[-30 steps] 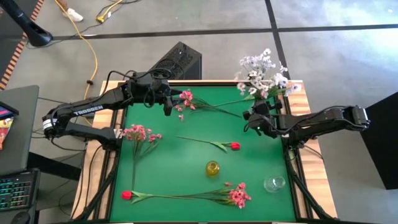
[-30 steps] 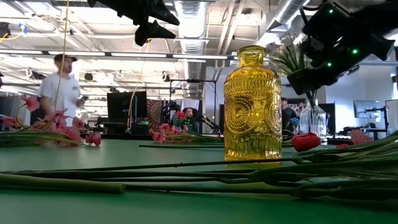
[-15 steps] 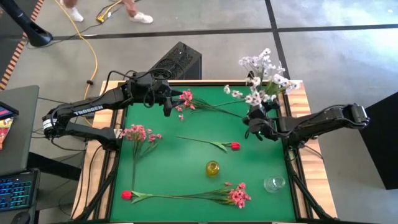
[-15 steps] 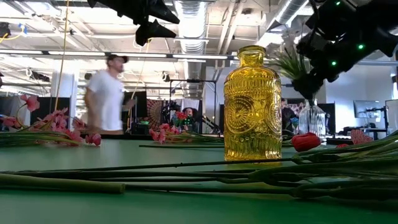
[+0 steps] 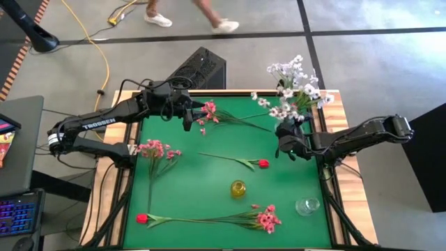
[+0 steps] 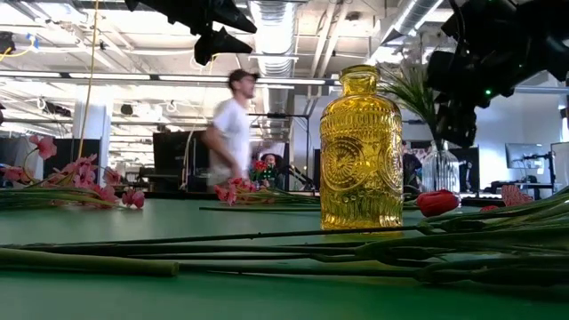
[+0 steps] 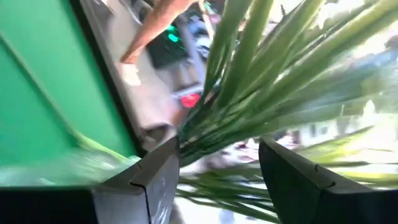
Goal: Sort flowers into vase by color
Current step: Put the middle white flowers into the top transparent vase
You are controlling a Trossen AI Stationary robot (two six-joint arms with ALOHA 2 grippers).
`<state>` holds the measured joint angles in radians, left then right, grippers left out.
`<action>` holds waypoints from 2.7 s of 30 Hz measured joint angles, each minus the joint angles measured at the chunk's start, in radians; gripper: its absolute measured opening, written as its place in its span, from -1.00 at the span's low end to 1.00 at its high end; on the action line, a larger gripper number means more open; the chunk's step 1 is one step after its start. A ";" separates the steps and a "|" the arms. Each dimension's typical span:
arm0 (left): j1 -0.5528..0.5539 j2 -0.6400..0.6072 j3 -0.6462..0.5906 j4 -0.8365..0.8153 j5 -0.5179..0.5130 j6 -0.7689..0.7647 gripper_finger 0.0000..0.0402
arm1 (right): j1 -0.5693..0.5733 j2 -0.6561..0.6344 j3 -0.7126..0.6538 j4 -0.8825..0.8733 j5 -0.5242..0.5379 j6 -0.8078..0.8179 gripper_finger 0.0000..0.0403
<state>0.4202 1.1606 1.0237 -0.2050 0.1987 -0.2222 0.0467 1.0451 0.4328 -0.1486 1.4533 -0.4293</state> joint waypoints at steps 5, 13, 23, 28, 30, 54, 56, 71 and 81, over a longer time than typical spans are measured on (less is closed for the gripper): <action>0.000 0.000 0.000 0.000 0.001 0.000 0.06 | 0.000 0.000 0.000 0.003 0.116 -0.158 0.21; 0.000 0.000 0.000 0.001 0.002 -0.009 0.06 | 0.033 0.000 0.000 0.108 0.118 -0.312 0.21; 0.000 0.000 0.000 0.001 0.002 -0.018 0.06 | 0.050 0.000 0.079 0.137 0.119 -0.282 0.21; 0.000 0.000 0.000 0.001 0.010 -0.027 0.06 | 0.049 0.000 0.125 0.136 0.119 -0.253 0.21; 0.000 0.000 0.000 0.001 0.025 -0.029 0.06 | 0.049 0.000 0.138 0.136 0.119 -0.249 0.21; 0.000 0.000 0.000 -0.014 0.053 -0.053 0.06 | 0.141 0.000 0.365 0.134 0.118 -0.234 0.21; 0.000 0.000 0.000 -0.014 0.054 -0.052 0.06 | 0.150 0.000 0.377 0.134 0.118 -0.251 0.21; 0.000 0.000 0.000 -0.015 0.077 -0.051 0.06 | 0.146 -0.083 0.384 0.143 0.117 -0.323 0.21; 0.000 0.000 0.000 -0.015 0.065 -0.044 0.06 | 0.173 -0.200 0.384 0.263 0.117 -0.071 0.21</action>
<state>0.4206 1.1606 1.0237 -0.2199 0.2642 -0.2665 0.2200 0.8448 0.8169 0.1147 1.5707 -0.5007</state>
